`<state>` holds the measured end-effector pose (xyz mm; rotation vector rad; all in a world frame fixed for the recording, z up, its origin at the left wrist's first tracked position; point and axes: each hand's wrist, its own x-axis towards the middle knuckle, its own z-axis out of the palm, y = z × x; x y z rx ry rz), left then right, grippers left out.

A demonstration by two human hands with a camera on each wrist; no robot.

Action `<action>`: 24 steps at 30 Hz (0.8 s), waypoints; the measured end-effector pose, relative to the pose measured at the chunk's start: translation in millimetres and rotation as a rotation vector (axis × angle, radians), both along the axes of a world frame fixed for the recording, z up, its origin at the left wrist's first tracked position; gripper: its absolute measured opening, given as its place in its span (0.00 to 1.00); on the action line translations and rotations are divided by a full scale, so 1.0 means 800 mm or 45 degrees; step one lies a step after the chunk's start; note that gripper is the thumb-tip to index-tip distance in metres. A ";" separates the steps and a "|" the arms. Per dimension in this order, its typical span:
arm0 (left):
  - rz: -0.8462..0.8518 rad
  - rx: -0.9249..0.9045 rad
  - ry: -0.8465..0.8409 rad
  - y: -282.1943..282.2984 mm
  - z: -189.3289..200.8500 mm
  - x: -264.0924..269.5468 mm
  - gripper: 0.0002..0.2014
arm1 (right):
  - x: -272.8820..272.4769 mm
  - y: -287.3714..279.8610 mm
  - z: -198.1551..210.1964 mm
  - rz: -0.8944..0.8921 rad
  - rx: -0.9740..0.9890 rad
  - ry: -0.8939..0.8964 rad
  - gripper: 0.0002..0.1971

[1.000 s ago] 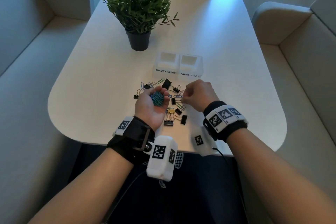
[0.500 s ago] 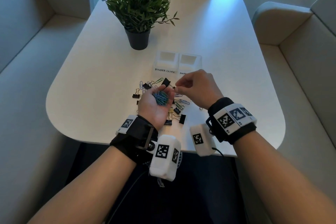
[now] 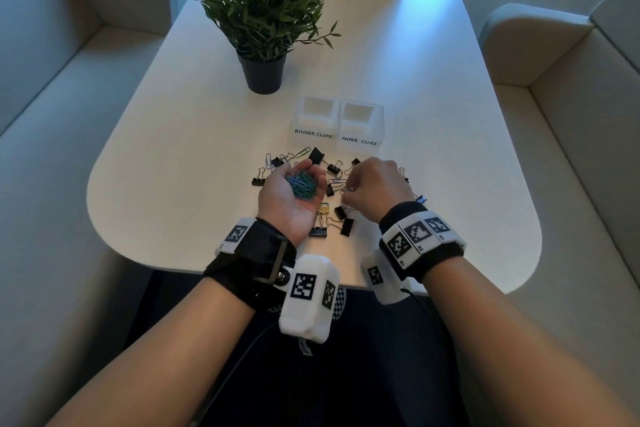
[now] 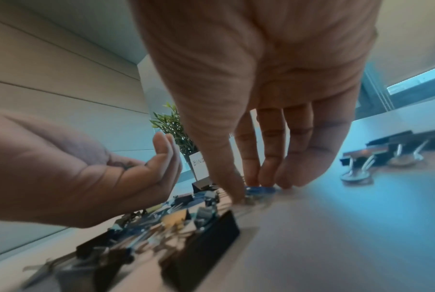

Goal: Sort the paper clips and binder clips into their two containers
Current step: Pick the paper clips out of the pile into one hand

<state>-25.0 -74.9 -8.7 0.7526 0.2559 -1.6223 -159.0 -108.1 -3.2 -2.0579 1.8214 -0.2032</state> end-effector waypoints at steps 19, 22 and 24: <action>-0.026 -0.005 -0.059 0.001 0.001 -0.006 0.12 | 0.018 0.004 0.055 0.302 -0.096 -0.452 0.05; -0.012 -0.012 0.043 -0.004 0.002 -0.001 0.11 | 0.024 0.003 0.052 0.289 -0.127 -0.512 0.07; -0.011 -0.002 0.039 -0.006 0.000 0.007 0.12 | 0.018 0.001 0.044 0.211 -0.215 -0.517 0.07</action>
